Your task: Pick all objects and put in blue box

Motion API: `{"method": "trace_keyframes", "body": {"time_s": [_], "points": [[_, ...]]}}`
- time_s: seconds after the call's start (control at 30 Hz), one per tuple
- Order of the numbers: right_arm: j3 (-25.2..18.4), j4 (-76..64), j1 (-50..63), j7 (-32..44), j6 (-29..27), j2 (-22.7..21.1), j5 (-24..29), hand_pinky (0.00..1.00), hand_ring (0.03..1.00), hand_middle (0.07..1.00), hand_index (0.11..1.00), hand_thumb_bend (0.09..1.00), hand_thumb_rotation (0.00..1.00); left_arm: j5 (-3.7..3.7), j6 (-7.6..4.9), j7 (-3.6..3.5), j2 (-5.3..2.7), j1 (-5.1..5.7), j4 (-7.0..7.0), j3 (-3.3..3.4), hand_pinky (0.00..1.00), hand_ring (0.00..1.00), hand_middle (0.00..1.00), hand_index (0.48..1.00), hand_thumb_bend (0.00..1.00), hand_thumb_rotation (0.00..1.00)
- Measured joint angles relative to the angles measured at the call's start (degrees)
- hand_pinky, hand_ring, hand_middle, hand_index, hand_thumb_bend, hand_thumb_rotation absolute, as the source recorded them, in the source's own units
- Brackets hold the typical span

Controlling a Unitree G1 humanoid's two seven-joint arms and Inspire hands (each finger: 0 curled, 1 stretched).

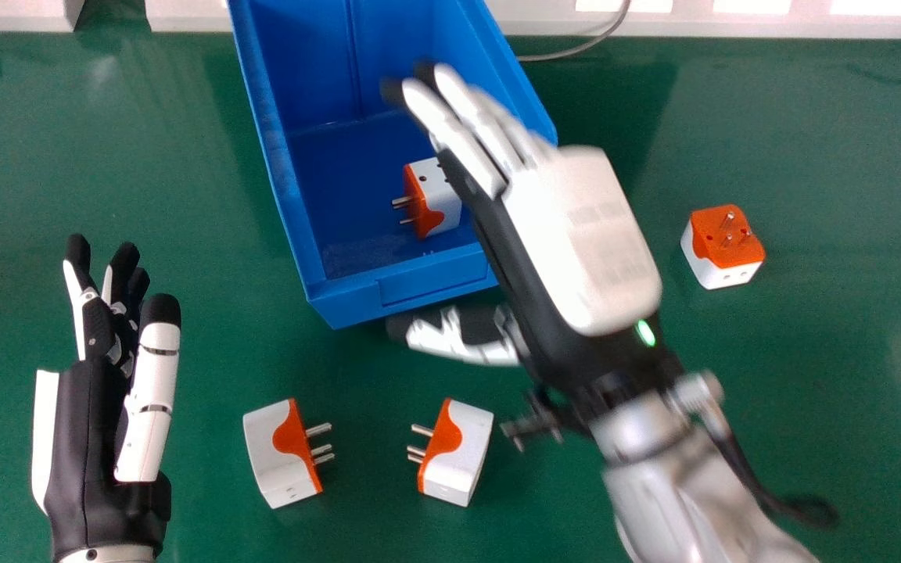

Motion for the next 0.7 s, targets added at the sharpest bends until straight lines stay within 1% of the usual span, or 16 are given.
{"method": "trace_keyframes", "body": {"time_s": [0.07, 0.13, 0.2, 0.27, 0.33, 0.4, 0.53, 0.63, 0.67, 0.7], "points": [[-0.91, -0.50, 2.87, -0.51, -1.44, -0.77, -0.05, 0.67, 0.834, 0.883, 0.839, 0.588, 0.25, 0.03, -0.24, -0.10, 0.06, -0.20, 0.50, 0.03, 1.00, 0.99, 0.98, 0.965, 0.37, 0.75], [-1.58, -1.03, 5.32, -1.69, -3.34, -1.13, -0.07, 0.65, 0.802, 0.852, 0.808, 0.632, 0.20, 0.00, -0.48, -0.29, 0.11, -0.33, 0.90, 0.02, 1.00, 0.99, 0.99, 0.970, 0.39, 0.74], [-2.01, -1.10, 7.64, -3.21, -5.51, -1.48, -0.39, 0.64, 0.784, 0.834, 0.787, 0.650, 0.19, -0.01, -0.52, -0.43, 0.11, -0.40, 0.97, 0.03, 1.00, 0.99, 0.99, 0.971, 0.38, 0.74], [-2.02, -0.60, 9.32, -4.92, -7.03, -1.77, -1.11, 0.61, 0.760, 0.811, 0.767, 0.661, 0.21, 0.00, -0.53, -0.42, 0.11, -0.45, 0.98, 0.05, 1.00, 0.99, 0.99, 0.970, 0.39, 0.74], [-2.00, 0.80, 10.02, -6.29, -7.94, -1.80, -2.57, 0.61, 0.754, 0.805, 0.763, 0.663, 0.23, 0.03, -0.54, -0.40, 0.11, -0.54, 0.99, 0.06, 1.00, 0.99, 0.99, 0.969, 0.39, 0.74], [-1.94, 1.88, 10.73, -6.35, -7.77, -1.77, -3.67, 0.62, 0.756, 0.806, 0.769, 0.680, 0.24, 0.04, -0.53, -0.34, 0.16, -0.55, 0.97, 0.09, 1.00, 0.99, 0.98, 0.965, 0.36, 0.74], [-1.37, 5.11, 11.30, -6.23, -7.13, -1.06, -5.29, 0.64, 0.766, 0.803, 0.777, 0.709, 0.24, -0.04, -0.53, -0.31, 0.31, -0.54, 0.92, 0.20, 0.99, 0.98, 0.98, 0.963, 0.36, 0.74], [-0.70, 7.38, 11.11, -6.01, -6.01, -0.41, -6.73, 0.65, 0.774, 0.808, 0.783, 0.706, 0.27, -0.05, -0.54, -0.26, 0.32, -0.54, 0.92, 0.24, 0.99, 0.98, 0.98, 0.958, 0.36, 0.73], [-0.48, 7.97, 10.92, -5.93, -5.77, -0.26, -7.02, 0.65, 0.771, 0.805, 0.780, 0.716, 0.26, -0.22, -0.55, -0.44, 0.33, -0.54, 0.92, 0.24, 0.99, 0.98, 0.98, 0.961, 0.36, 0.73], [-0.32, 8.49, 10.70, -5.91, -5.33, 0.03, -7.21, 0.65, 0.768, 0.802, 0.776, 0.726, 0.26, -0.67, -0.55, -0.81, 0.35, -0.53, 0.93, 0.24, 1.00, 0.98, 0.98, 0.964, 0.36, 0.72]]}}
